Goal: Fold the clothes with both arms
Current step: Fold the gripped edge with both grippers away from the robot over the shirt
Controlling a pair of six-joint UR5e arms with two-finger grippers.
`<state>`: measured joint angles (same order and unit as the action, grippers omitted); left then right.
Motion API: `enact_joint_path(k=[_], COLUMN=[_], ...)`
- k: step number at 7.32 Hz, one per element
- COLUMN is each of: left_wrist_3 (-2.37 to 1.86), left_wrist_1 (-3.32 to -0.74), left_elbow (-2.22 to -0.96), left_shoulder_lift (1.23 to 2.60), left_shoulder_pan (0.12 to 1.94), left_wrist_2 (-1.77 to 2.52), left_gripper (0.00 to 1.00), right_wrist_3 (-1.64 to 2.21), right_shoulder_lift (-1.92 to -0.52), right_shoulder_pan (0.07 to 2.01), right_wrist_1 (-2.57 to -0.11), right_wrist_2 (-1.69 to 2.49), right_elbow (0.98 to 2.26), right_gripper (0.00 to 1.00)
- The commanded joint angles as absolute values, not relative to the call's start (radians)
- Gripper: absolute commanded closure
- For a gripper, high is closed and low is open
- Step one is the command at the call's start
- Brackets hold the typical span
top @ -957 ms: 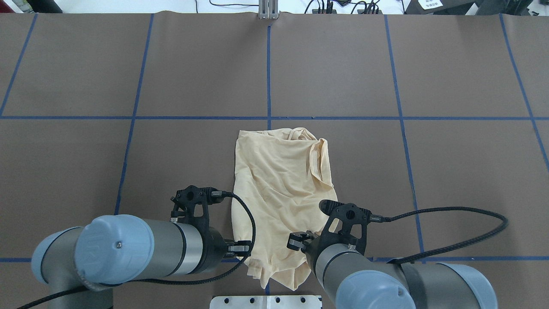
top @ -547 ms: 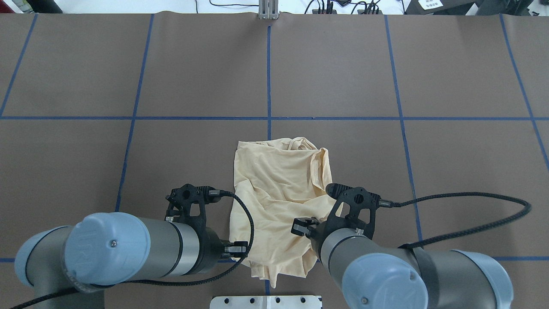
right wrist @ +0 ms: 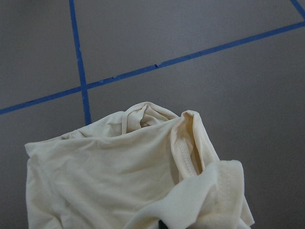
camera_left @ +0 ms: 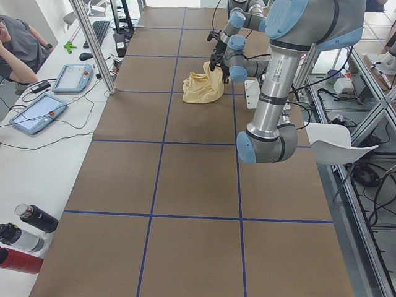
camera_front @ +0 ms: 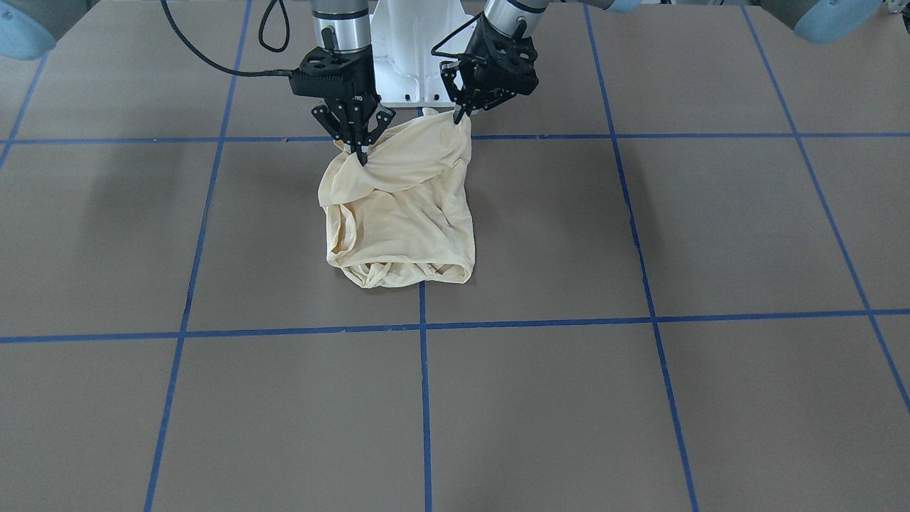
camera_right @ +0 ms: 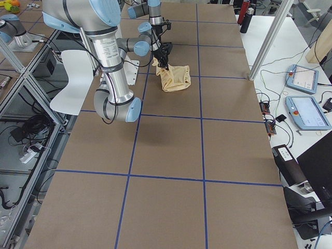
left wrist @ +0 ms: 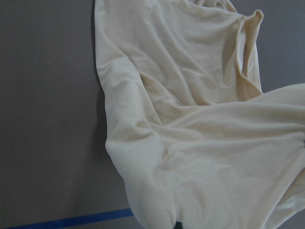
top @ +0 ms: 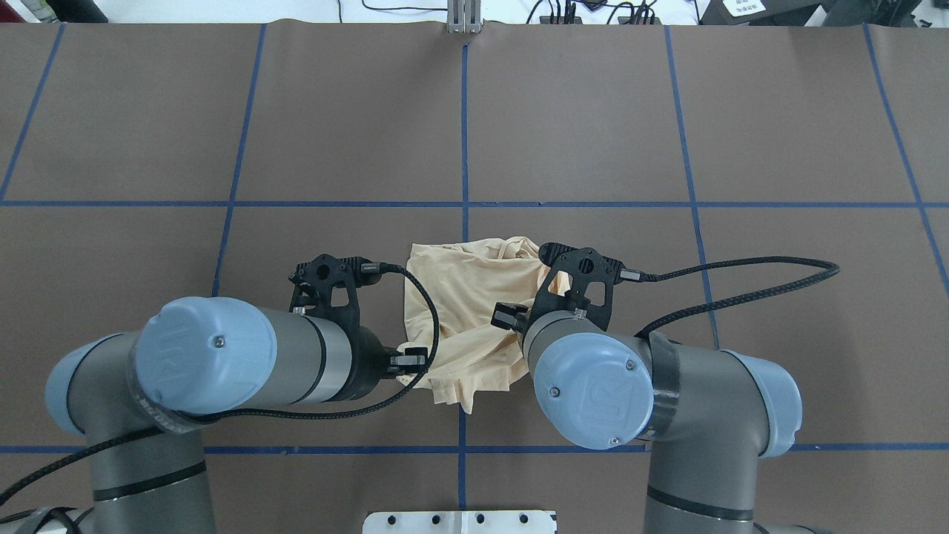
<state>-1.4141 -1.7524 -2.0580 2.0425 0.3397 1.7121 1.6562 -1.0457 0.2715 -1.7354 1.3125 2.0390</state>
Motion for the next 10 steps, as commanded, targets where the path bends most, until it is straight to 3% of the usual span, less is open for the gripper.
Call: enact_joint_path(k=[1,7,8,9,10], left_wrist_3=[-1.404,-1.299,-1.299,-1.284,-1.241], left_wrist_1=[-1.755,-1.802,-1.831,-1.873,-1.875], left_elbow=[-1.969,-1.720,-1.691,-1.663,-1.666], left_shoulder_lift=[2.106,2.214,2.215,2.215,2.215], left_shoulder_pan=[0.403,0.535,0.541,0.549,0.584], left_wrist_2=[1.712,1.713,1.713,1.712,1.724], left_gripper=[1.00,1.00,0.90,0.01,0.00], right_wrist_3=[1.629,1.504,1.500,1.427,1.370], right_shoulder_lift=[-0.993,-0.889,-0.881,-0.873,-0.873], right_shoulder_pan=[0.314,0.443,0.472,0.507,0.567], right_wrist_1=[-1.735,-1.528,-1.504,-1.503,-1.508], right_wrist_2=[1.316,1.402,1.457,1.500,1.585], right_elbow=[1.972,1.677,1.657,1.657,1.658], right_gripper=[1.00,1.00,0.59,0.01,0.00])
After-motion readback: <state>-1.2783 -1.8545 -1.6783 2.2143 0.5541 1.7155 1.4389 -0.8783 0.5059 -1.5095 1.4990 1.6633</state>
